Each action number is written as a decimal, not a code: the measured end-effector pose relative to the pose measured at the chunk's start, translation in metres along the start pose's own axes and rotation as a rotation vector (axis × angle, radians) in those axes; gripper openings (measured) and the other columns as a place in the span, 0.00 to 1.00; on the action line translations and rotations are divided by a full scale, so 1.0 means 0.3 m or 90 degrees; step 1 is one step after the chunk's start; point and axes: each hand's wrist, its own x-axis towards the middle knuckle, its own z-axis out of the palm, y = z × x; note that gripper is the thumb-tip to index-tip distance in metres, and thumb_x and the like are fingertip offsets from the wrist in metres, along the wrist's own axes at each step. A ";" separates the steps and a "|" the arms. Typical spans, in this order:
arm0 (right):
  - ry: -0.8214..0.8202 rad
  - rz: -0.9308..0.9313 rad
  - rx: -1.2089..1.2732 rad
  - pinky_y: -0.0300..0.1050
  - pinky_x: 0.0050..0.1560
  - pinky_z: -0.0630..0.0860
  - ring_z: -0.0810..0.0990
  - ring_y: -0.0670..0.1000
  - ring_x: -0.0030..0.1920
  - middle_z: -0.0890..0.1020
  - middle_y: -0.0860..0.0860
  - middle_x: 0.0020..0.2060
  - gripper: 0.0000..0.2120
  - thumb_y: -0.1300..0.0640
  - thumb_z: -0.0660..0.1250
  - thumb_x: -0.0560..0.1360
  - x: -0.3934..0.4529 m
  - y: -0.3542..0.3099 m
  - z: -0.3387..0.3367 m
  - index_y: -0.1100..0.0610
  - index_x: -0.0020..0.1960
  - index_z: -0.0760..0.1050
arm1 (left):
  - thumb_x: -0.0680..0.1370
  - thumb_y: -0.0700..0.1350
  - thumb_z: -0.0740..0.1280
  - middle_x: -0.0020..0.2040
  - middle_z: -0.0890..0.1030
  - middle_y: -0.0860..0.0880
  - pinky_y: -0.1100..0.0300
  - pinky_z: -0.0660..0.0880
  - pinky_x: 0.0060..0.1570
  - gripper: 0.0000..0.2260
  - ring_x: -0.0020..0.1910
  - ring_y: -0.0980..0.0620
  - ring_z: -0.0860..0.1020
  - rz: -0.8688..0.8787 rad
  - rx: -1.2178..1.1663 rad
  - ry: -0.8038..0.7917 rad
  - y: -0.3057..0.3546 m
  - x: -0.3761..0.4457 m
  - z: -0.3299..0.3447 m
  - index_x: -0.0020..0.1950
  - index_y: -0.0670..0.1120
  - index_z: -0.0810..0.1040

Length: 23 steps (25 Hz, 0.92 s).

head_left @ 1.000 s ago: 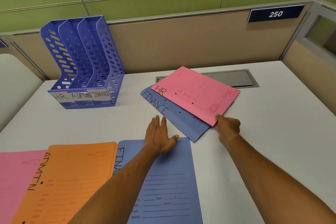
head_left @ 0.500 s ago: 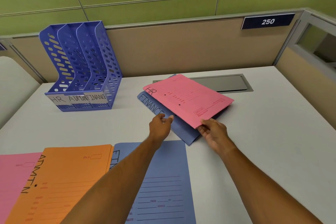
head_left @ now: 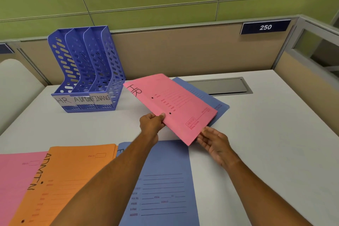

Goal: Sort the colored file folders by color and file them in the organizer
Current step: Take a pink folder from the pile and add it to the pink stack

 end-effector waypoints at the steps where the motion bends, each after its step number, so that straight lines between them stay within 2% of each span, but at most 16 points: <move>1: 0.017 -0.014 0.011 0.46 0.44 0.83 0.85 0.55 0.47 0.84 0.59 0.51 0.18 0.63 0.71 0.74 0.000 -0.006 0.001 0.62 0.63 0.75 | 0.76 0.34 0.69 0.49 0.83 0.42 0.56 0.81 0.43 0.02 0.48 0.45 0.82 0.013 0.008 0.000 0.015 -0.004 -0.026 0.43 0.36 0.77; 3: 0.078 -0.054 0.011 0.47 0.47 0.82 0.84 0.56 0.50 0.84 0.59 0.52 0.21 0.61 0.73 0.73 0.010 -0.018 0.008 0.62 0.64 0.75 | 0.76 0.34 0.69 0.48 0.83 0.43 0.56 0.80 0.42 0.01 0.48 0.45 0.82 0.035 0.027 0.002 0.041 -0.005 -0.084 0.46 0.37 0.78; 7: 0.240 -0.146 -0.110 0.51 0.56 0.79 0.81 0.56 0.55 0.81 0.57 0.57 0.23 0.54 0.74 0.73 0.027 -0.029 0.066 0.61 0.65 0.74 | 0.75 0.33 0.68 0.46 0.83 0.41 0.54 0.80 0.42 0.03 0.44 0.45 0.82 0.080 0.105 0.007 0.098 -0.017 -0.228 0.45 0.39 0.79; 9: 0.263 -0.195 -0.184 0.49 0.55 0.78 0.80 0.55 0.56 0.81 0.56 0.57 0.22 0.54 0.74 0.73 0.020 -0.028 0.116 0.61 0.63 0.75 | 0.75 0.34 0.69 0.46 0.83 0.39 0.49 0.81 0.45 0.03 0.45 0.42 0.82 0.112 0.169 0.001 0.130 -0.015 -0.318 0.47 0.38 0.79; 12: 0.215 -0.268 -0.287 0.46 0.53 0.77 0.79 0.52 0.52 0.80 0.52 0.53 0.20 0.56 0.73 0.73 -0.021 -0.022 0.227 0.61 0.63 0.76 | 0.76 0.35 0.68 0.47 0.83 0.38 0.49 0.81 0.47 0.06 0.47 0.42 0.83 0.145 0.238 -0.029 0.192 -0.024 -0.466 0.53 0.35 0.79; 15: 0.163 -0.288 -0.350 0.46 0.58 0.77 0.80 0.51 0.53 0.81 0.51 0.52 0.20 0.55 0.72 0.74 -0.046 0.015 0.338 0.60 0.63 0.76 | 0.77 0.36 0.67 0.46 0.84 0.40 0.54 0.80 0.43 0.05 0.44 0.45 0.82 0.161 0.272 -0.049 0.251 -0.052 -0.613 0.52 0.37 0.79; 17: 0.114 -0.281 -0.347 0.49 0.59 0.77 0.81 0.51 0.54 0.82 0.51 0.53 0.17 0.56 0.72 0.74 -0.057 0.050 0.404 0.60 0.61 0.78 | 0.78 0.37 0.67 0.45 0.84 0.42 0.54 0.80 0.44 0.05 0.44 0.47 0.82 0.154 0.275 -0.056 0.282 -0.066 -0.707 0.52 0.40 0.79; 20: 0.037 -0.262 -0.309 0.50 0.49 0.81 0.84 0.54 0.47 0.85 0.56 0.47 0.07 0.60 0.69 0.76 -0.100 0.124 0.543 0.61 0.52 0.81 | 0.78 0.37 0.67 0.46 0.84 0.44 0.54 0.79 0.44 0.05 0.45 0.46 0.82 0.145 0.271 -0.062 0.324 -0.088 -0.874 0.52 0.41 0.80; 23: 0.008 -0.263 -0.307 0.46 0.41 0.80 0.82 0.52 0.42 0.84 0.55 0.43 0.06 0.61 0.68 0.77 -0.155 0.208 0.682 0.63 0.50 0.81 | 0.78 0.36 0.66 0.48 0.84 0.43 0.55 0.79 0.44 0.06 0.46 0.47 0.82 0.129 0.268 -0.054 0.352 -0.101 -1.036 0.54 0.39 0.80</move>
